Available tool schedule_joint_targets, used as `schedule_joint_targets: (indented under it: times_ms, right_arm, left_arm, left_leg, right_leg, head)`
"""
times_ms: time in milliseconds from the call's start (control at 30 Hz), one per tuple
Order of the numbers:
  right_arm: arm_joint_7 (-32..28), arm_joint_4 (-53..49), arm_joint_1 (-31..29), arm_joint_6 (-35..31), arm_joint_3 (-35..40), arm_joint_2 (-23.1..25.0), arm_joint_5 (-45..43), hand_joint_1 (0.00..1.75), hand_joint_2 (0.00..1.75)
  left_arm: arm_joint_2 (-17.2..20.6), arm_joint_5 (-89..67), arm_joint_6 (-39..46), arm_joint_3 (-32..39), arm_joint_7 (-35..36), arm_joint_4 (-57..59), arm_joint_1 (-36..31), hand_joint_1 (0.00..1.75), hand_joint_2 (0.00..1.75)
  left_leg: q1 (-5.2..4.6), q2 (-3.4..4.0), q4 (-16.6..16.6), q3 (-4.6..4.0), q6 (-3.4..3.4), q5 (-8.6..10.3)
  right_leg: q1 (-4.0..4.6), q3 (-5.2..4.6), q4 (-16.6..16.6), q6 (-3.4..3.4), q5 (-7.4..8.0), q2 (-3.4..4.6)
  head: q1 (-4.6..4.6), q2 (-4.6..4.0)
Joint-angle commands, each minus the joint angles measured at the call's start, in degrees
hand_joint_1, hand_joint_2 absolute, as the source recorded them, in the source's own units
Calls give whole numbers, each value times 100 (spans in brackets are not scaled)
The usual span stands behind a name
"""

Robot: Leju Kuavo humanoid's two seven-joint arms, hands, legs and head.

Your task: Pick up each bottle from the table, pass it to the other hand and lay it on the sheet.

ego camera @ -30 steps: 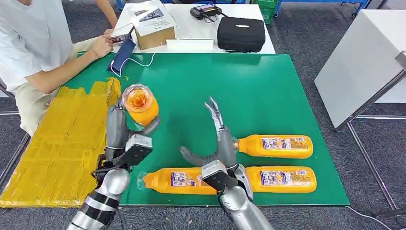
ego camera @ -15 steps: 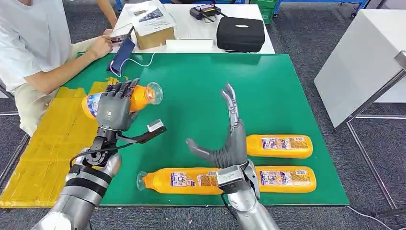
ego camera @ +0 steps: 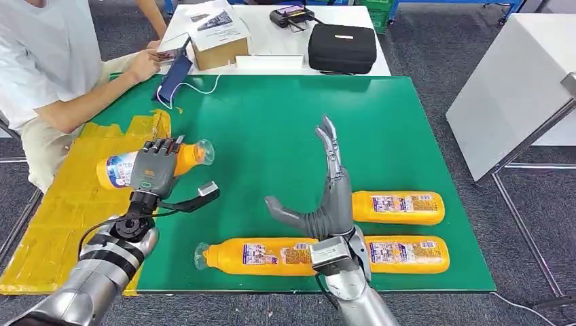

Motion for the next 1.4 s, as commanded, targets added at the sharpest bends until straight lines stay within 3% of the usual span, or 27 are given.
schedule_joint_targets:
  times_ms: [33, 267, 300, 333, 433, 500, 567, 767, 1100, 1200, 1267, 1367, 1400]
  right_arm:
    - [29, 238, -245, 52, 176, -263, -38, 0, 175]
    - [6, 333, -289, 120, 284, -272, 13, 0, 175]
    - [11, 374, -322, 130, 315, -264, 31, 0, 175]
    - [13, 385, -334, 135, 328, -260, 38, 0, 175]
    - [19, 410, -371, 127, 377, -271, 40, 0, 175]
    - [54, 430, -391, 180, 379, -263, 53, 0, 175]
    - [64, 457, -409, 208, 385, -255, 64, 0, 175]
    - [34, 473, -406, 230, 433, -265, 90, 0, 175]
    - [26, 481, -400, 228, 462, -280, 100, 0, 175]
    - [25, 522, -393, 218, 480, -317, 112, 0, 175]
    - [56, 609, -368, 196, 517, -378, 242, 0, 175]
    - [181, 738, -345, 108, 576, -451, 607, 0, 175]
    - [188, 764, -345, 109, 582, -462, 631, 0, 175]
  left_arm:
    - [153, 219, 19, 218, -448, 1236, -149, 175, 175]
    - [109, 184, -250, 510, -614, 1660, -188, 175, 175]
    - [150, -15, -340, 381, -349, 1780, -264, 141, 175]
    - [144, -15, -409, 406, -329, 1838, -290, 14, 175]
    - [164, -15, -624, 393, -315, 2019, -378, 0, 175]
    - [129, -15, -1257, 396, -371, 2266, -469, 0, 175]
    - [81, 38, -1378, 410, -418, 2315, -447, 0, 175]
    - [-30, 398, -1216, 719, -887, 2297, -357, 0, 175]
    - [-39, 493, -1039, 825, -969, 2249, -323, 0, 175]
    - [-181, 1191, -409, 1310, -1714, 2015, -188, 0, 175]
    - [-374, 2155, -139, 1791, -2675, 1617, -6, 0, 175]
    - [-629, 3771, -545, 2141, -3983, 405, 468, 0, 175]
    - [-636, 3914, -683, 2092, -4020, 73, 602, 0, 175]
  left_leg:
    - [5, 10, -2, 20, -7, -8]
    - [12, 7, 1, 28, -11, -14]
    - [9, 7, 0, 18, -7, -9]
    - [13, 11, 1, 27, -10, -14]
    - [12, 7, 2, 14, -8, -8]
    - [14, 2, 6, 19, -10, -12]
    - [17, 2, 8, 22, -12, -13]
    - [8, 3, -5, 30, -7, -5]
    - [11, 1, -3, 43, -15, -8]
    - [9, 0, -5, 38, -13, -3]
    - [15, 1, -4, 50, -18, -11]
    - [13, -13, -6, 43, -14, -7]
    - [14, -15, -3, 41, -14, -9]
  right_leg:
    - [4, 18, -5, -7, -3, 22]
    - [11, 29, -6, -10, -9, 25]
    - [8, 17, -5, -6, -4, 20]
    - [12, 27, -6, -9, -7, 29]
    - [11, 15, -3, -7, -3, 20]
    - [12, 21, -1, -10, -8, 20]
    - [14, 25, -1, -12, -9, 22]
    - [7, 32, -6, -6, -1, 16]
    - [9, 46, -8, -9, -8, 22]
    - [7, 40, -7, -7, -4, 18]
    - [11, 55, -12, -11, -8, 28]
    - [10, 53, -14, -8, -9, 10]
    - [11, 51, -12, -9, -12, 9]
  head:
    - [0, 0]
    - [0, 0]
    - [0, 0]
    - [0, 0]
    - [0, 0]
    - [2, 0]
    - [0, 0]
    - [0, 0]
    - [-2, 0]
    - [0, 0]
    - [0, 0]
    - [0, 0]
    - [-2, 0]
